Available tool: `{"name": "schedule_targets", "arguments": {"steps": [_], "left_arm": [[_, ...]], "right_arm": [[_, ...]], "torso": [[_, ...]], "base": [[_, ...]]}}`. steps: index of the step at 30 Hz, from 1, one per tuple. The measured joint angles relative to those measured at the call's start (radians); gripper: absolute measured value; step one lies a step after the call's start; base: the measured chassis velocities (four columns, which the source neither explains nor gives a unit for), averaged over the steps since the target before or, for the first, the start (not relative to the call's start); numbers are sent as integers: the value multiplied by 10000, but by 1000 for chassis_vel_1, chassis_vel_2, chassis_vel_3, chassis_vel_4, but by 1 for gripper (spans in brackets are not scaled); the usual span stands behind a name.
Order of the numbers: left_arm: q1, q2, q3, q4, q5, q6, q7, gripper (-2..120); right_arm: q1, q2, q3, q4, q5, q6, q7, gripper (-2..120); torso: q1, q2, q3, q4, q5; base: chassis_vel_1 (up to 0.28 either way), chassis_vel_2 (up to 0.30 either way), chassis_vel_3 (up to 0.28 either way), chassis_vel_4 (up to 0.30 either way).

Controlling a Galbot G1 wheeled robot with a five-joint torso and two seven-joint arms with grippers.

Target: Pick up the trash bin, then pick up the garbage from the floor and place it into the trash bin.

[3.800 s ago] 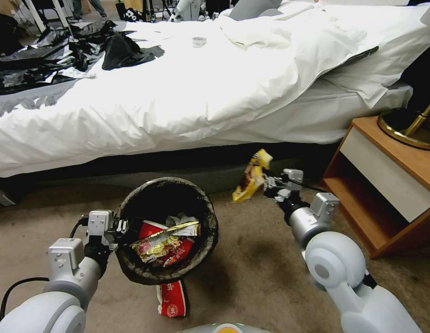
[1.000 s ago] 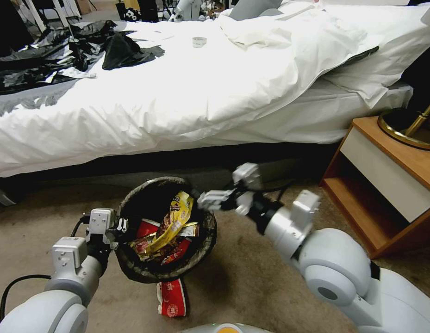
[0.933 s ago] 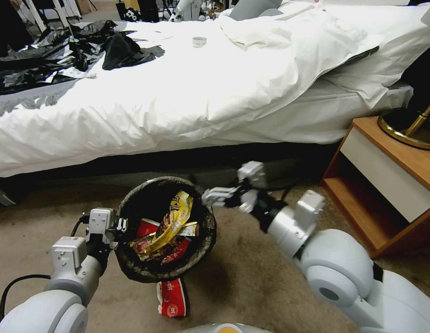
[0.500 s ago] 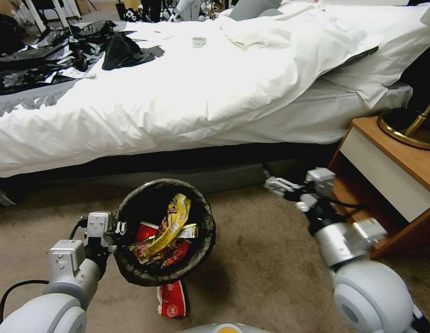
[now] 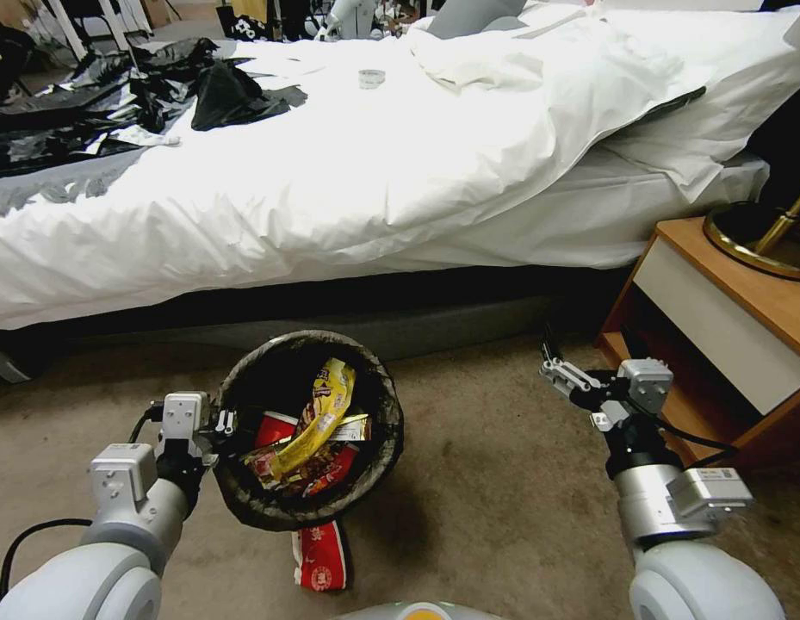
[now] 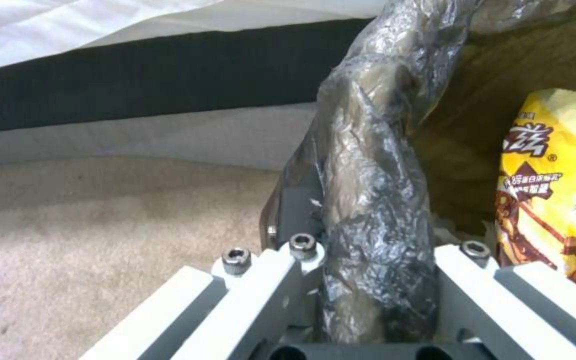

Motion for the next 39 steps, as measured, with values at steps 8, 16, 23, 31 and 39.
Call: {"name": "schedule_targets", "arguments": {"steps": [8, 16, 23, 31, 39], "left_arm": [[-99, 17, 18, 0, -90, 13, 0, 1], [-236, -55, 54, 0, -99, 14, 31, 1], [-336, -86, 147, 0, -10, -29, 65, 1], [-299, -127, 146, 0, 48, -46, 77, 1], [-285, -204, 110, 0, 58, -48, 77, 1]], "right_arm": [[93, 206, 16, -328, -264, -125, -54, 100], [68, 276, 63, -349, -293, -268, -36, 100], [-63, 310, 96, -350, -345, -288, -2, 100], [-42, 381, 15, -460, -340, -329, 12, 100], [8, 447, -38, -489, -321, -369, 82, 100]], "torso": [[0, 0, 0, 0, 0], [0, 0, 0, 0, 0], [-1, 0, 0, 0, 0], [0, 0, 0, 0, 0], [1, 0, 0, 0, 0]], "base": [[25, 33, 30, 27], [51, 52, 51, 60], [59, 50, 55, 50], [50, 48, 57, 52], [52, 49, 44, 52]]}}
